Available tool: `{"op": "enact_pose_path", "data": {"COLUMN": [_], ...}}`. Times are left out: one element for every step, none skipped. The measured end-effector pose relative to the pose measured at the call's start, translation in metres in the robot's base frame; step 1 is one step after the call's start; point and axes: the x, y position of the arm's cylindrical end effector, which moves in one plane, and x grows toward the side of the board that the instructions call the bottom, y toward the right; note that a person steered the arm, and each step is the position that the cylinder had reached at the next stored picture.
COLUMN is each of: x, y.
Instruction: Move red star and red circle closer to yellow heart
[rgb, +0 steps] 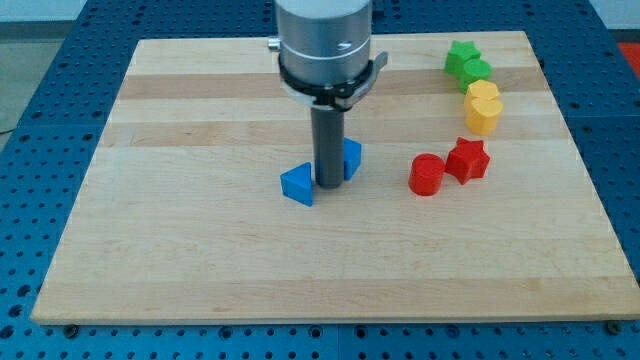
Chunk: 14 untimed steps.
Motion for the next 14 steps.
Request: {"op": "enact_pose_path", "data": {"x": [0.002, 0.015, 0.026, 0.026, 0.025, 0.012, 0.001, 0.007, 0.010, -0.006, -0.021, -0.033, -0.035, -0.034], "y": [0.046, 0.091, 0.105, 0.104, 0.121, 0.149, 0.154, 0.149, 0.128, 0.128, 0.132, 0.135, 0.139, 0.140]}}
